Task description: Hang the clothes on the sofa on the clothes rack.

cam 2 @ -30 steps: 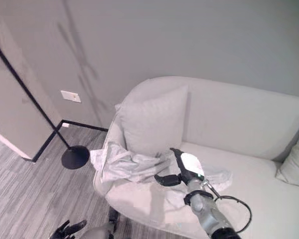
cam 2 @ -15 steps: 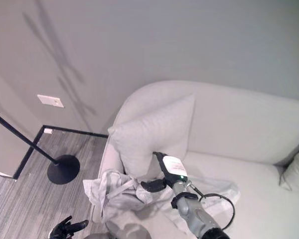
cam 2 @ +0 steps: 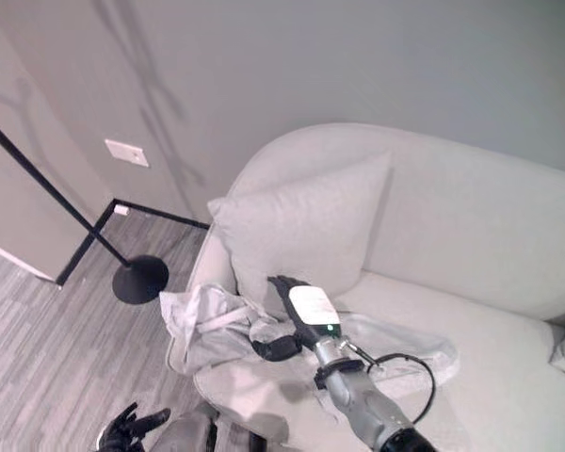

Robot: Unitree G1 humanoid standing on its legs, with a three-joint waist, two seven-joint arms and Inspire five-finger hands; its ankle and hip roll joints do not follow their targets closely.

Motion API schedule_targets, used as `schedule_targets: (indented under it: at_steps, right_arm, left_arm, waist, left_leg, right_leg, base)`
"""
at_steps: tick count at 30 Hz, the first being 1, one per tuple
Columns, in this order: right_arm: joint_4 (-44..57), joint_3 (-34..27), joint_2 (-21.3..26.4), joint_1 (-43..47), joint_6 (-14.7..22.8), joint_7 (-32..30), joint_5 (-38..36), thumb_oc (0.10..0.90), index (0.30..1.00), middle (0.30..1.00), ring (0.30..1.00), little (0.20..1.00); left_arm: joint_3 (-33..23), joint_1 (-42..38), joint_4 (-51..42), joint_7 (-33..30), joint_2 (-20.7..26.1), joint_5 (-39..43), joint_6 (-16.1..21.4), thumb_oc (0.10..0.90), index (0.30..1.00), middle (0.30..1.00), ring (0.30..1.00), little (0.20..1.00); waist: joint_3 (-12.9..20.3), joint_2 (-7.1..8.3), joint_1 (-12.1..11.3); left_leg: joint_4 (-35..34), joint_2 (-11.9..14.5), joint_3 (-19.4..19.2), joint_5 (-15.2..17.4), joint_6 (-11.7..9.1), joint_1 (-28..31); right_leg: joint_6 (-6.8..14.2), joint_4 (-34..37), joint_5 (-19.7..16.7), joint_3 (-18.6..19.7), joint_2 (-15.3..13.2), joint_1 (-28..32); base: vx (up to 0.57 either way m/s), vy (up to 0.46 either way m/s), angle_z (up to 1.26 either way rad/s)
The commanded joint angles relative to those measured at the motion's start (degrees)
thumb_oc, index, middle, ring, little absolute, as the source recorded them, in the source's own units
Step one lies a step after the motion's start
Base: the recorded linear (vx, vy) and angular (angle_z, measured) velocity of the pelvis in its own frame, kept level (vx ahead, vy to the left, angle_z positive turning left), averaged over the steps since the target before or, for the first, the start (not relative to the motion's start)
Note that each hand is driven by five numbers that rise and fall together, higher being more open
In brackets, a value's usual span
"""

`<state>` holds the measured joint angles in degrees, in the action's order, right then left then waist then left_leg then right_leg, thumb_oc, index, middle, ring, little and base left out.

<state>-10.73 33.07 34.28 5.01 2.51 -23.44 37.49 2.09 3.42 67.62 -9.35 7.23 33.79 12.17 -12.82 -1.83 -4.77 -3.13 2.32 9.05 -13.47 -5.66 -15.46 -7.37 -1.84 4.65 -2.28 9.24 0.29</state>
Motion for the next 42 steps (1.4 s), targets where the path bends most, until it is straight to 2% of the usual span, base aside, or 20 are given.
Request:
schedule_targets:
  at_steps: [1, 2, 3, 7, 8, 9, 10, 14, 20, 26, 31, 33, 38, 42]
  right_arm:
    - [9.63, -2.44, -0.82, 6.40, 3.87, -4.51, 1.54, 0.800, 0.900, 0.900, 0.900, 0.900]
    - [11.26, -2.59, -0.52, 5.94, 4.55, -4.38, 0.67, 0.800, 0.900, 0.900, 0.900, 0.900]
    - [12.18, -2.51, -0.39, 5.20, 5.07, -3.88, 0.54, 0.800, 0.900, 0.900, 0.900, 0.900]
    - [11.99, -1.91, -0.58, 4.62, 5.56, -3.51, 0.69, 0.800, 0.900, 0.900, 0.900, 0.900]
    - [12.07, -2.21, -0.31, 4.29, 5.38, -3.85, 1.10, 0.800, 0.900, 0.900, 0.900, 0.900]
    - [12.12, -2.25, -0.27, 4.27, 5.37, -3.84, 1.10, 0.800, 0.900, 0.900, 0.900, 0.900]
    - [12.14, -2.68, -0.46, 3.69, 5.10, -4.00, 1.05, 0.800, 0.900, 0.900, 0.900, 0.900]
    - [12.81, -5.09, -1.27, 2.85, 3.58, -5.31, 0.34, 0.800, 0.900, 0.900, 0.900, 0.900]
    - [13.98, -2.98, -3.66, 5.73, 3.01, -5.15, 1.81, 0.800, 0.900, 0.900, 0.900, 0.900]
    - [15.28, 1.65, -6.16, 8.63, 2.71, -2.29, 3.33, 0.800, 0.900, 0.900, 0.900, 0.900]
    - [3.64, 5.21, -8.32, 11.90, -0.20, -0.87, 7.05, 0.800, 0.900, 0.900, 0.900, 0.900]
    - [1.40, 4.19, -8.24, 11.29, -1.04, -1.30, 8.24, 0.800, 0.900, 0.900, 0.900, 0.900]
    - [4.17, -1.43, -4.94, 5.69, -0.82, -2.94, 9.77, 0.800, 0.900, 0.900, 0.900, 0.900]
    - [0.01, -1.10, -4.55, 4.30, -0.91, -3.71, 10.84, 0.800, 0.900, 0.900, 0.900, 0.900]
  left_arm:
    - [1.88, -3.84, 1.54, 0.38, -0.55, 0.44, 1.83, 0.800, 0.900, 0.900, 0.900, 0.900]
    - [1.99, -3.46, 1.73, 0.33, -0.85, -0.24, 1.72, 0.800, 0.900, 0.900, 0.900, 0.900]
    - [2.04, -3.48, 2.38, 0.23, -0.85, -1.43, 1.53, 0.800, 0.900, 0.900, 0.900, 0.900]
    - [2.69, -4.01, 3.84, -0.15, -1.28, -3.93, 1.36, 0.800, 0.900, 0.900, 0.900, 0.900]
    - [4.06, -4.33, 4.54, -0.57, -2.04, -5.61, 1.13, 0.800, 0.900, 0.900, 0.900, 0.900]
    - [4.08, -4.35, 4.54, -0.59, -2.08, -5.63, 1.14, 0.800, 0.900, 0.900, 0.900, 0.900]
    - [4.77, -4.22, 4.81, -0.50, -2.50, -6.24, 0.92, 0.800, 0.900, 0.900, 0.900, 0.900]
    - [8.38, -4.93, 3.84, -0.48, -2.84, -9.77, 0.48, 0.800, 0.900, 0.900, 0.900, 0.900]
    - [8.23, -5.66, 3.93, -1.05, -1.29, -10.45, 0.26, 0.800, 0.900, 0.900, 0.900, 0.900]
    - [5.66, -5.21, 5.70, -1.42, -0.07, -9.40, -0.43, 0.800, 0.900, 0.900, 0.900, 0.900]
    - [5.05, -4.40, 5.12, -1.19, 0.50, -9.10, -0.43, 0.800, 0.900, 0.900, 0.900, 0.900]
    - [4.84, -4.00, 5.16, -0.94, 0.53, -9.72, -0.59, 0.800, 0.900, 0.900, 0.900, 0.900]
    - [3.98, -3.70, 7.52, -0.53, 0.73, -14.50, -1.25, 0.800, 0.900, 0.900, 0.900, 0.900]
    - [5.61, -4.29, 7.08, -0.89, 0.90, -17.77, -0.48, 0.800, 0.900, 0.900, 0.900, 0.900]
  waist:
    - [-0.57, 4.19, 1.38]
    - [-0.21, 5.33, 2.16]
    - [0.74, 5.85, 2.79]
    - [1.96, 5.74, 3.77]
    - [2.78, 4.75, 4.72]
    - [2.76, 4.77, 4.70]
    - [3.47, 4.01, 5.09]
    - [3.79, 2.17, 5.61]
    - [3.09, 1.41, 4.85]
    - [3.19, 1.88, 3.90]
    - [3.32, 2.39, 2.87]
    - [3.49, 2.65, 2.93]
    - [4.06, 3.17, 3.75]
    - [4.03, 3.39, 4.09]
  left_leg:
    - [4.92, -4.68, -6.59, 4.78, 5.06, -1.60]
    - [10.05, -4.51, -8.23, 9.93, 6.10, -0.43]
    - [13.05, -4.56, -8.49, 13.22, 6.43, 0.87]
    - [14.34, -3.47, -8.86, 16.56, 6.59, 4.40]
    - [11.18, -1.69, -10.20, 17.14, 6.52, 8.56]
    - [10.80, -1.74, -10.22, 16.78, 6.52, 8.67]
    - [7.07, -1.36, -10.55, 16.30, 6.43, 10.69]
    - [-0.30, -2.00, -11.18, 14.23, 6.10, 12.94]
    - [-1.87, -3.87, -11.28, 14.36, 7.45, 13.52]
    - [-1.87, -5.36, -12.24, 15.21, 8.79, 14.69]
    - [-1.87, -6.22, -12.96, 15.69, 9.64, 15.45]
    - [-1.87, -6.41, -13.30, 15.86, 9.81, 15.69]
    - [-1.87, -6.77, -13.98, 16.31, 10.10, 15.90]
    - [-1.87, -6.96, -14.13, 16.63, 10.27, 15.97]
  right_leg:
    - [8.07, 3.15, -0.48, 2.16, -7.12, 1.21]
    - [8.34, 3.69, -2.05, 1.77, -8.88, 0.22]
    - [8.48, 4.69, -3.28, 1.62, -9.84, -0.55]
    - [8.98, 6.31, -4.10, 1.62, -10.54, -0.66]
    - [9.25, 6.73, -4.14, 1.17, -10.51, -0.68]
    - [9.24, 6.74, -4.26, 1.17, -10.56, -0.74]
    - [9.44, 6.84, -4.07, 0.85, -10.41, -1.05]
    - [10.62, 6.84, -5.32, -0.77, -12.12, -2.27]
    - [12.23, 5.88, -6.70, -0.71, -13.97, -3.43]
    - [13.46, 3.46, -7.86, -0.60, -15.40, -4.35]
    - [14.34, 2.84, -8.83, -1.18, -16.32, -4.43]
    - [14.68, 3.01, -9.32, -1.12, -16.59, -4.38]
    - [15.18, 3.42, -10.33, -0.71, -17.00, -4.49]
    - [15.48, 3.18, -10.77, -0.49, -17.24, -4.88]
  base:
    - [-0.23, 0.012, 0.41]
    - [-0.31, 0.056, 0.54]
    - [-0.20, 0.061, 0.46]
    - [-0.05, 0.129, 0.14]
    - [-0.01, 0.193, 0.03]
    - [0.02, 0.224, 0.01]
    - [-0.03, 0.167, 0.04]
    - [-0.07, 0.308, 0.15]
    - [-0.08, 0.221, 0.20]
    - [-0.07, 0.182, 0.05]
    - [-0.03, 0.113, -0.13]
    - [0.00, 0.074, -0.04]
    - [0.02, 0.042, -0.10]
    - [0.02, 0.012, -0.13]
